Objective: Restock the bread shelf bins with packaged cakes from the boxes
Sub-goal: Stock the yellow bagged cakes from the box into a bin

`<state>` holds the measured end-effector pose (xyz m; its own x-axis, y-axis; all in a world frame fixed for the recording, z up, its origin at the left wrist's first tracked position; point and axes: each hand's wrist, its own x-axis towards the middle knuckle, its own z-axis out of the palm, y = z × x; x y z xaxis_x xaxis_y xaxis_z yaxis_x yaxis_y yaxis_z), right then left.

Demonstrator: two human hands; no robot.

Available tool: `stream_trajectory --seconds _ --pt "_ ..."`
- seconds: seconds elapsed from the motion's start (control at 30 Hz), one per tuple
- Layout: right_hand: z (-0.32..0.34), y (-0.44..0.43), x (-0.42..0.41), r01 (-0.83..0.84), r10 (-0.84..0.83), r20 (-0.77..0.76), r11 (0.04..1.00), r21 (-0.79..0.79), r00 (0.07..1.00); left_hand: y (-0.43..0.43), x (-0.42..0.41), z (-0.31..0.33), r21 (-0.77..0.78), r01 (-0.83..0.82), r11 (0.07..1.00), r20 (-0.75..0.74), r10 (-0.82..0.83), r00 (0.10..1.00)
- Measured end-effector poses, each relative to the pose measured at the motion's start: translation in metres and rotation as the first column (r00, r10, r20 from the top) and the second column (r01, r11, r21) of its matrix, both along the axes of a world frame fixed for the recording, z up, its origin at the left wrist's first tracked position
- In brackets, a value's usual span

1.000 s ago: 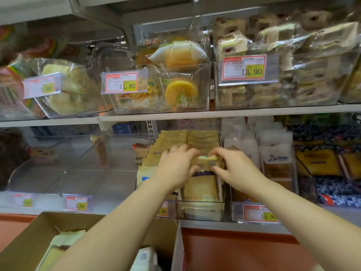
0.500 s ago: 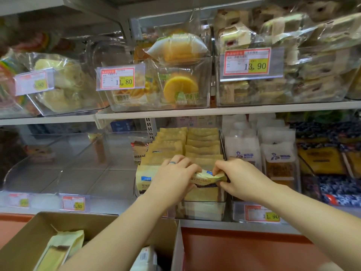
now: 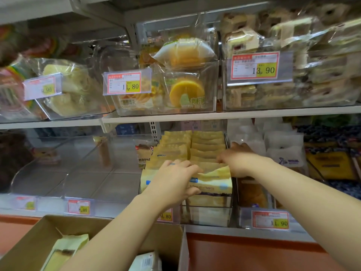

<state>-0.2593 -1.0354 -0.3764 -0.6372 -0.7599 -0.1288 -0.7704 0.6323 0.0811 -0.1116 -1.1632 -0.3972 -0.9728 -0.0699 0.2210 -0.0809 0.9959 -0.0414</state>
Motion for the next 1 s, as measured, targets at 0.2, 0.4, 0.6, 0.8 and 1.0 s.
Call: stream_trajectory --seconds 0.2,0.4,0.6,0.8,1.0 --pt "-0.001 0.003 0.009 -0.137 0.139 0.007 0.98 -0.143 0.99 -0.001 0.008 -0.001 -0.004 0.022 1.0 0.004 -0.022 1.0" --pt "-0.011 0.009 0.006 -0.361 0.324 -0.172 0.895 -0.263 0.93 0.007 0.012 -0.015 0.033 0.062 0.998 -0.005 -0.062 0.998" --pt "-0.011 0.011 0.001 -0.38 0.33 -0.214 0.885 -0.269 0.919 0.007 0.004 -0.028 -0.111 0.038 0.993 0.015 -0.036 0.999" --pt "-0.014 0.021 -0.003 -0.17 0.184 -0.033 0.803 -0.571 0.982 0.015 -0.013 -0.027 -0.22 -0.01 0.975 0.013 0.013 1.0" --pt "-0.025 0.042 0.035 -0.125 0.214 0.09 0.81 -0.573 0.973 0.003 -0.003 -0.022 -0.037 -0.056 0.998 -0.087 0.053 0.995"
